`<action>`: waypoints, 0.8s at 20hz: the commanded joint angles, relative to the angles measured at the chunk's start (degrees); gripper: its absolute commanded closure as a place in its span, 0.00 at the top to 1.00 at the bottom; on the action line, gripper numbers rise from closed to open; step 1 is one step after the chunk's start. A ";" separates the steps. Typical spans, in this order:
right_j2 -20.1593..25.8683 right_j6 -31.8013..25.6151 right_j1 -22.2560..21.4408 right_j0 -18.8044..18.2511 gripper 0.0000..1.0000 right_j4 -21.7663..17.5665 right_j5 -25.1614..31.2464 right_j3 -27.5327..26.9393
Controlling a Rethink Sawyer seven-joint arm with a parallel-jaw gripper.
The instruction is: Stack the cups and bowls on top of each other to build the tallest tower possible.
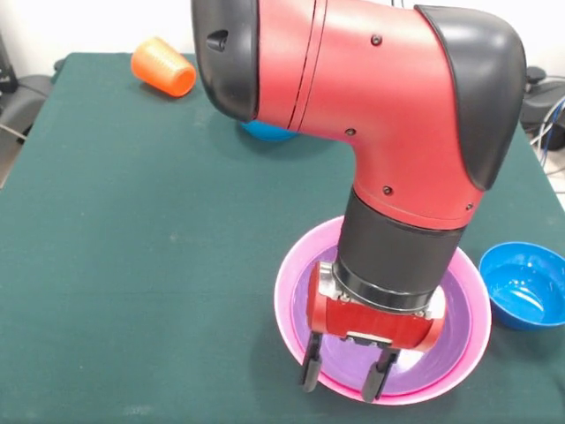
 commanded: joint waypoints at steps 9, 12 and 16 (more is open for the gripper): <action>1.69 -5.23 -9.97 3.77 1.00 -0.11 19.34 8.54; 1.30 -5.28 -11.08 3.93 1.00 -0.37 21.50 8.91; 1.80 -5.43 -12.08 4.07 1.00 -1.61 19.53 11.28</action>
